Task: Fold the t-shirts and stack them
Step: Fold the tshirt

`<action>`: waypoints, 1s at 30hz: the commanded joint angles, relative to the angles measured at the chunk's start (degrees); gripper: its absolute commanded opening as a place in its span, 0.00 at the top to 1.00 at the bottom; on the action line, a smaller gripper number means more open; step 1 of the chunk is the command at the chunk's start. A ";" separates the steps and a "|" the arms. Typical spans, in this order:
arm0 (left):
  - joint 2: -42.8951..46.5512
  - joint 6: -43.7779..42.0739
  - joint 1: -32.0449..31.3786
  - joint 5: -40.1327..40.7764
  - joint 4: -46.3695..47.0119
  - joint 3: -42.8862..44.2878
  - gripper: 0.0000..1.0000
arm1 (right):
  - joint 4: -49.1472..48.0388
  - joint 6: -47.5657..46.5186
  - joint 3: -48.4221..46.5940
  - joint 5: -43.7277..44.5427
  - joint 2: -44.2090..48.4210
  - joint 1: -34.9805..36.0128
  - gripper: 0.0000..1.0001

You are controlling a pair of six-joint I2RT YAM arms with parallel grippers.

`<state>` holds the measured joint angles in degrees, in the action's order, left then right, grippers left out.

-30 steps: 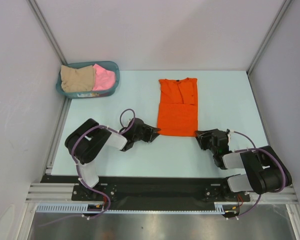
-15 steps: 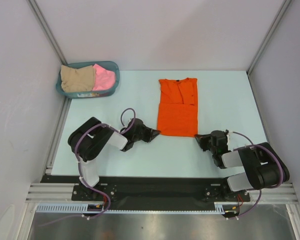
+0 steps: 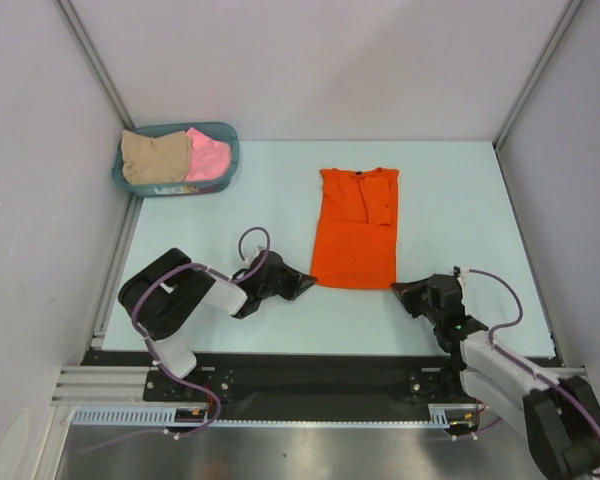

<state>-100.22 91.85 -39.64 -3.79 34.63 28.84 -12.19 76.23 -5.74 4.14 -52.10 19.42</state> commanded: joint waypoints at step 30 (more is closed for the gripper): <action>29.48 -8.16 -14.53 17.96 -39.29 6.21 1.00 | 39.82 -13.17 -15.07 5.37 26.14 8.63 1.00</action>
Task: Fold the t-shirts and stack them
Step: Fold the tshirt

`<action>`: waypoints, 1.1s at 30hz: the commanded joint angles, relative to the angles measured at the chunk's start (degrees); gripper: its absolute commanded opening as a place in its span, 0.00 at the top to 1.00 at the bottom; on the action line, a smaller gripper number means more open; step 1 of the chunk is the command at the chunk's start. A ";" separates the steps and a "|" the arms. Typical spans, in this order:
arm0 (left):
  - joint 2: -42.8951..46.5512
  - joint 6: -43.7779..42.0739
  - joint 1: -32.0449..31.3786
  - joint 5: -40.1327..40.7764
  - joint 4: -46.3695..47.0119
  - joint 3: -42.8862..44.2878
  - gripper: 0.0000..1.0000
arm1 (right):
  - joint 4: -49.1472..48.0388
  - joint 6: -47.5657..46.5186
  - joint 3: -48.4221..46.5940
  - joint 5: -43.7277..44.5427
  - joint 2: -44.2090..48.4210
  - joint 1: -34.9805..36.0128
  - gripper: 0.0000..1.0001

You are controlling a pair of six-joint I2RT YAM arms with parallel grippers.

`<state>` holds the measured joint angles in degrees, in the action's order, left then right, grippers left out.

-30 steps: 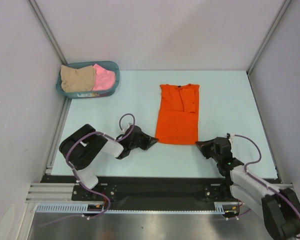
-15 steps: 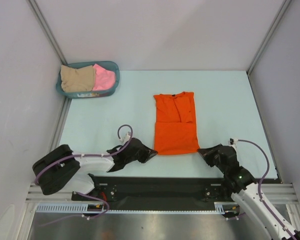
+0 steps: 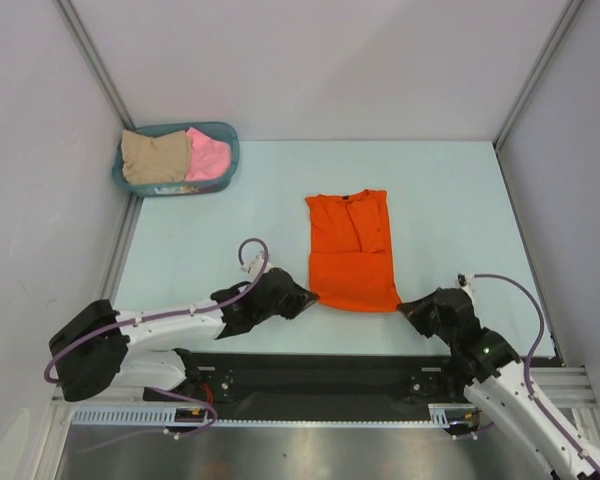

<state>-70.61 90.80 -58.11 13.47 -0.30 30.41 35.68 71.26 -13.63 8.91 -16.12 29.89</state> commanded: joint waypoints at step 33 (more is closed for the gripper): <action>-43.20 -26.73 33.76 -22.97 -4.36 55.18 1.00 | -38.40 -27.49 -57.03 -24.55 -84.51 -24.52 1.00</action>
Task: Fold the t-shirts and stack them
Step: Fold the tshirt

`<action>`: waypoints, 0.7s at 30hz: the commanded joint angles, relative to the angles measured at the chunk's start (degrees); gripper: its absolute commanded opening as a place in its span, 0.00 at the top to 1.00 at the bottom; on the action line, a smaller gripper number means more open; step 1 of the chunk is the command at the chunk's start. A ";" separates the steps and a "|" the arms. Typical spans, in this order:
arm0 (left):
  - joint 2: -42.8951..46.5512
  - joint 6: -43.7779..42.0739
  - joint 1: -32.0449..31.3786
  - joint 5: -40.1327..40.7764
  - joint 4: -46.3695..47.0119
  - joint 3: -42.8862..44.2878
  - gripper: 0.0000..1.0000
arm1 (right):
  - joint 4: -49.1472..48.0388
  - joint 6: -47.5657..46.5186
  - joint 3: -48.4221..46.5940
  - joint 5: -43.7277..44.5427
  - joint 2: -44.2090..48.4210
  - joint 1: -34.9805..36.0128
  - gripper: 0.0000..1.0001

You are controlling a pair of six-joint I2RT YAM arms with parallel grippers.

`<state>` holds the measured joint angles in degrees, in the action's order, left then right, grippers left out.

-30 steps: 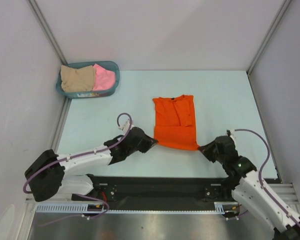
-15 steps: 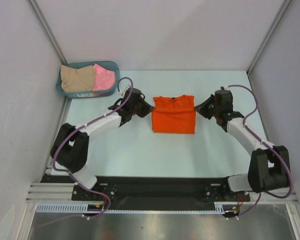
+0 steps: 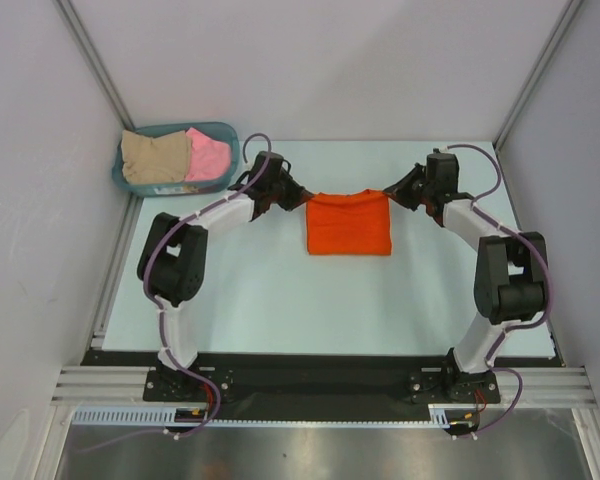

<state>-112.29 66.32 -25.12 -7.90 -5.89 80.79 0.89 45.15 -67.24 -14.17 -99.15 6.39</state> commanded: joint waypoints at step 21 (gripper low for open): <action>-13.92 -4.27 3.85 -2.91 0.35 18.07 1.00 | -8.18 1.43 -11.15 -6.30 -13.70 -3.93 1.00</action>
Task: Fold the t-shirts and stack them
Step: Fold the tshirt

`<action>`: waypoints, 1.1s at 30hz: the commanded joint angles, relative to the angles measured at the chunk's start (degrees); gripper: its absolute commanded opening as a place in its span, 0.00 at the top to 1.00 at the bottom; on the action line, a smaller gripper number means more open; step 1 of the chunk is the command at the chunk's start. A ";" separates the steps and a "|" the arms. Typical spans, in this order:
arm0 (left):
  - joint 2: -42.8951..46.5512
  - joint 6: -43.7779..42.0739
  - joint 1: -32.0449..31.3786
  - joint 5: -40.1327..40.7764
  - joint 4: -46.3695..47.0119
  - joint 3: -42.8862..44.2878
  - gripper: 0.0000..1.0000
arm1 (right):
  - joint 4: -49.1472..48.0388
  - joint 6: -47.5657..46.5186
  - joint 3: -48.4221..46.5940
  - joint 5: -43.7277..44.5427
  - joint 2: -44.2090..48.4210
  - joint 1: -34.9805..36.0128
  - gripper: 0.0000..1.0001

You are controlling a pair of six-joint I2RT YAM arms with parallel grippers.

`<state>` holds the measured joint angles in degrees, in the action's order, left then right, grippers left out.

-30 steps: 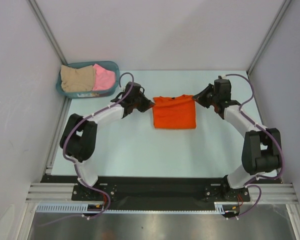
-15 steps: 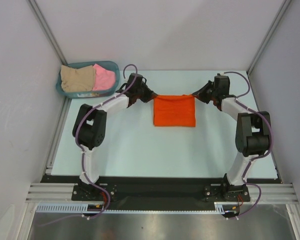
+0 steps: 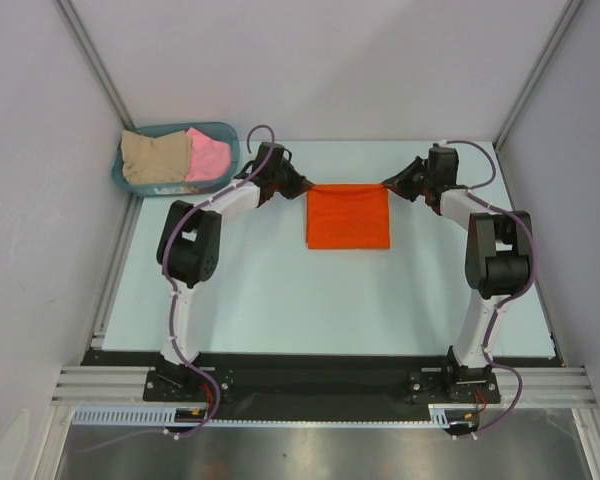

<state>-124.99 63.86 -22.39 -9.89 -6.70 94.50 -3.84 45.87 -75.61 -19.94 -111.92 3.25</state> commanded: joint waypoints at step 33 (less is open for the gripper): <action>-23.71 0.75 3.67 -7.68 11.71 27.74 0.72 | -10.75 2.30 -8.06 -3.17 -14.29 -5.27 0.98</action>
<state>-147.06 64.47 -19.86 -16.19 0.03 116.97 -11.35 48.47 -82.32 -23.68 -126.30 -0.91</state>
